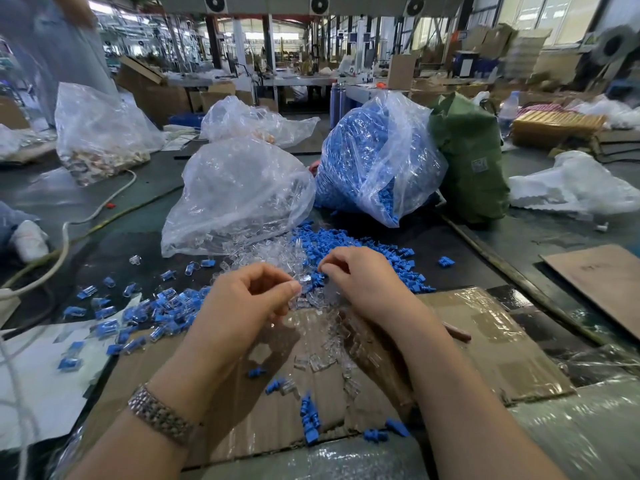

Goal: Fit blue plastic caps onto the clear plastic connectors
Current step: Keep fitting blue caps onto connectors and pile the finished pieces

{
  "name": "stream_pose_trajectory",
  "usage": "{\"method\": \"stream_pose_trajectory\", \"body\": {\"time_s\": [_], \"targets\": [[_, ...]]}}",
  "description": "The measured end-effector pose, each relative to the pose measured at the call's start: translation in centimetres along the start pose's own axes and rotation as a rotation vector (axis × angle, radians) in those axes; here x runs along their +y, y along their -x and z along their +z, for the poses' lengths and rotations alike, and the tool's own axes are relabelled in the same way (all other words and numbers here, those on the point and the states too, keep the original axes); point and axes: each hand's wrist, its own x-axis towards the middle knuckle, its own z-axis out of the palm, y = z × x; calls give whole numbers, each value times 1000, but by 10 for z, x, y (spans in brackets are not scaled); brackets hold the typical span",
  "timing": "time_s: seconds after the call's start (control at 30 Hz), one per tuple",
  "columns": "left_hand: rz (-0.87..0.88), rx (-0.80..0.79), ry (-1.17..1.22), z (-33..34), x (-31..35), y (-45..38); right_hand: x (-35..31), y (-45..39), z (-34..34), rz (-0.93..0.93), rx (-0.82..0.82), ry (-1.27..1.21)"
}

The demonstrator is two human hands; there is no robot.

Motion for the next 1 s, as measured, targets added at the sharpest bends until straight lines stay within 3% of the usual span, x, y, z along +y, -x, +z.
{"method": "stream_pose_trajectory", "body": {"time_s": [0.1, 0.23, 0.33, 0.7, 1.0], "targets": [[-179, -61, 484, -4, 1, -4, 2, 8, -10, -71, 10, -251], [-252, -104, 770, -9, 1, -7, -4, 15, -17, -164, 45, -522], [-268, -127, 816, -9, 0, -7, -10, 20, -17, -224, 35, -582], [-194, -90, 793, -2, 3, -4, -16, 28, -13, -329, 125, -347], [-157, -149, 831, 1, 5, -1, -18, 31, -15, -342, 80, -358]]}}
